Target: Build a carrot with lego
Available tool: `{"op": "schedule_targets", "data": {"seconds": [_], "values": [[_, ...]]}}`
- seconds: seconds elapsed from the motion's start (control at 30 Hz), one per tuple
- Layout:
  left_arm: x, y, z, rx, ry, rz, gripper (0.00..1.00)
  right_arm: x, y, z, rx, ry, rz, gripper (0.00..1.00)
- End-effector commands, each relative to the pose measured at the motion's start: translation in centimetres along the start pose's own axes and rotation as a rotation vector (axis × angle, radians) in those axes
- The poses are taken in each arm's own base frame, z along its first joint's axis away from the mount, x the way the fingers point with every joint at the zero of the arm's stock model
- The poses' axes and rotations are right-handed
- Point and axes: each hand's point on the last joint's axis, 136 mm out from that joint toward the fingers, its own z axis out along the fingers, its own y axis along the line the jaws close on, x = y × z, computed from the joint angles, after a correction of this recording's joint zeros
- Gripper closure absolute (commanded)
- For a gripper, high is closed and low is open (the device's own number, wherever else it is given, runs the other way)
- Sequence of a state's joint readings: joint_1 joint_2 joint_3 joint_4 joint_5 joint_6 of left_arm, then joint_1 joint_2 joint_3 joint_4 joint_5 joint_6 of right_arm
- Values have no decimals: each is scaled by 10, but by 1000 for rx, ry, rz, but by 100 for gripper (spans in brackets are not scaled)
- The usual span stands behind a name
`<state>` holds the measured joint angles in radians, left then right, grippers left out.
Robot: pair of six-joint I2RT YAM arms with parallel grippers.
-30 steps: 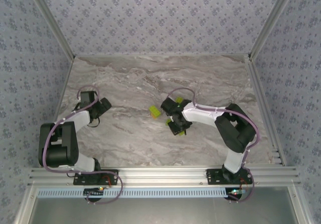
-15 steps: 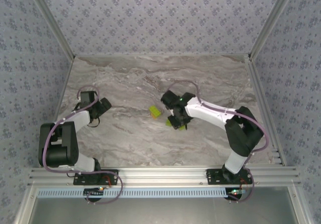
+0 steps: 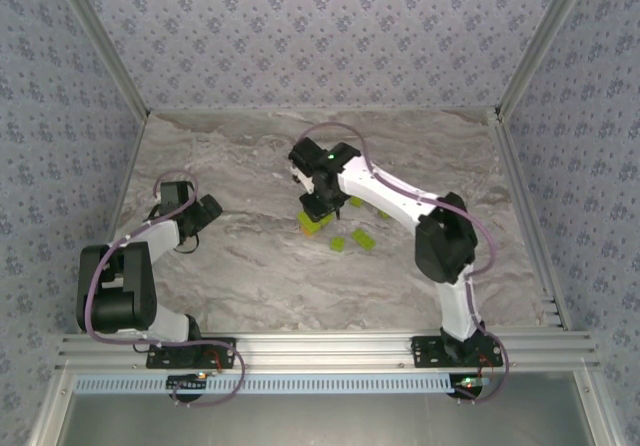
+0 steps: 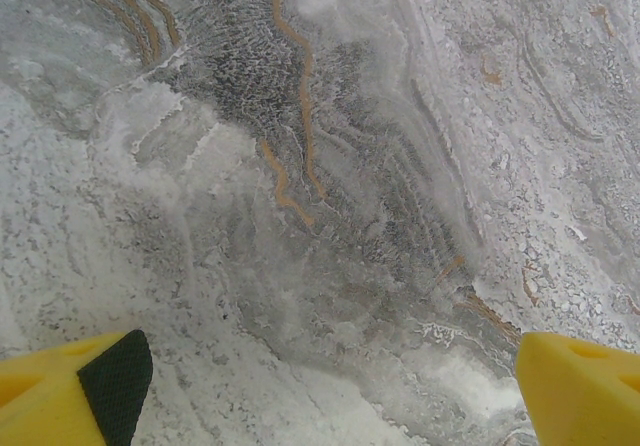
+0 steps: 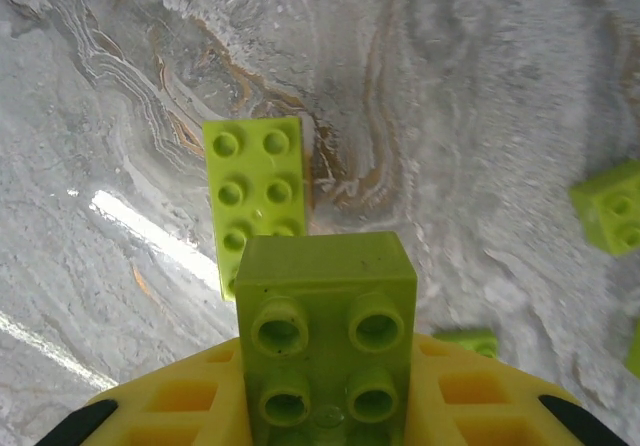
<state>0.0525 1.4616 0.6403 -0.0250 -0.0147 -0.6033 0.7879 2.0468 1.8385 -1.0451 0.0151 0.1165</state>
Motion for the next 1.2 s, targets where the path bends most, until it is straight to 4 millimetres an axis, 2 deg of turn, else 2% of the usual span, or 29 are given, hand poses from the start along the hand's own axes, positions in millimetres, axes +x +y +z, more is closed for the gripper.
{"op": "schedule_targets", "data": {"seconds": [0.0,0.23,0.4,0.47,0.67,0.77,1.17], "values": [[-13,-8,-2,15,-22,5,5,0,10,9,-37,58,-45,66],[-13,-8,-1,16,-22,6,5,-5,15,26,-57,77,-51,67],[-13,-10,-2,30,-22,11,5,-6,17,29,-70,80,-53,67],[-12,-21,-6,80,-29,43,10,-7,18,29,-75,76,-53,67],[-2,-68,-36,160,-128,271,11,-12,20,26,-83,75,-54,66],[2,-77,-42,191,-133,302,10,-12,21,29,-86,89,-59,66],[1,-78,-46,200,-148,306,10,-6,21,39,-78,131,-49,66]]}}
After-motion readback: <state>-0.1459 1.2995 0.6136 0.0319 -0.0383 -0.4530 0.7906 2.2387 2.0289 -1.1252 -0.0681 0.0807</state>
